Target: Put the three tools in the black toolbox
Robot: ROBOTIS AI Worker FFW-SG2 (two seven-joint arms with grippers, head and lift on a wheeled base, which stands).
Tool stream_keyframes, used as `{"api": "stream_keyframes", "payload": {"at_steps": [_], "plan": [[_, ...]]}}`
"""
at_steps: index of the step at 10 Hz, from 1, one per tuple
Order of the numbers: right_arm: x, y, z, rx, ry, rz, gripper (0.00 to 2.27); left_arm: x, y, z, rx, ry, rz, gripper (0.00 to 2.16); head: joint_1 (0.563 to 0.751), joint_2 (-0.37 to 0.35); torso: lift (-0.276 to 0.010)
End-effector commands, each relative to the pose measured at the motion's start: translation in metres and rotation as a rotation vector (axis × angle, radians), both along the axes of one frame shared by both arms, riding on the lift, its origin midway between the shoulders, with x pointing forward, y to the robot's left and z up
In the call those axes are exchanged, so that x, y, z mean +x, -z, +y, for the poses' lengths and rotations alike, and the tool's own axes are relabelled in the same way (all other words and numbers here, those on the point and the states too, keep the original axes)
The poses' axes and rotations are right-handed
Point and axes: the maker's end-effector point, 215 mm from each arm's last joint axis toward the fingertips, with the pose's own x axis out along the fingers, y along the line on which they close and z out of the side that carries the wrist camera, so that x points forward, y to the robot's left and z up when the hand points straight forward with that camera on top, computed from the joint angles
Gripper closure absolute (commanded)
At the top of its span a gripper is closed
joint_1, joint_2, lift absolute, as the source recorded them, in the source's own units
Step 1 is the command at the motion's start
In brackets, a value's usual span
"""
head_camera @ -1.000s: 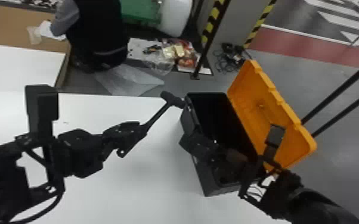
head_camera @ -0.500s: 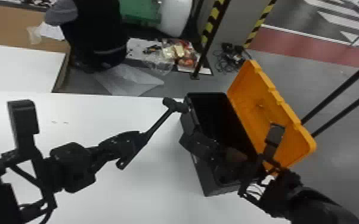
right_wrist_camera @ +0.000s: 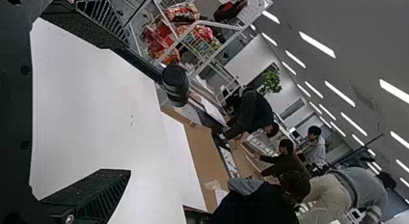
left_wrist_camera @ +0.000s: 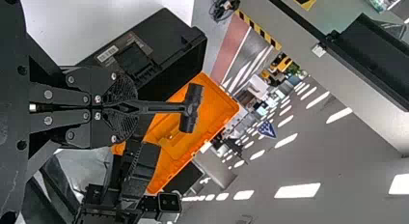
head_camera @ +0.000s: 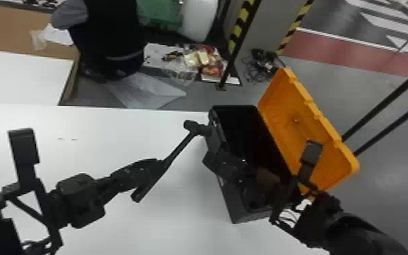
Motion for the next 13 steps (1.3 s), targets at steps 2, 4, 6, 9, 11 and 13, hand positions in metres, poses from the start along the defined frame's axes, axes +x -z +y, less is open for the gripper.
{"api": "stream_keyframes", "payload": {"at_steps": [2,4,6,9,11,13], "plan": [[-0.004,-0.001,0.013,0.018,-0.015,0.003,0.07,0.001,0.005,-0.008,-0.014,0.015,0.019,1.97,0.695,-0.333,-0.055],[0.0,-0.004,0.022,0.027,-0.03,0.004,0.07,-0.001,0.006,-0.015,-0.004,0.027,0.015,1.97,0.695,-0.327,-0.055],[0.009,-0.009,0.031,0.03,-0.033,-0.005,0.08,-0.004,0.007,-0.026,0.011,0.045,0.011,1.97,0.695,-0.324,-0.055],[0.01,-0.009,0.035,0.028,-0.038,-0.005,0.08,-0.006,0.003,-0.032,0.011,0.055,0.002,1.97,0.695,-0.325,-0.055],[0.009,-0.008,0.038,0.034,-0.043,0.001,0.23,-0.006,0.004,-0.036,0.019,0.064,0.001,1.97,0.695,-0.327,-0.055],[0.008,-0.006,0.04,0.033,-0.056,0.02,1.53,-0.01,0.008,-0.04,0.026,0.071,0.004,1.97,0.695,-0.332,-0.055]]}}
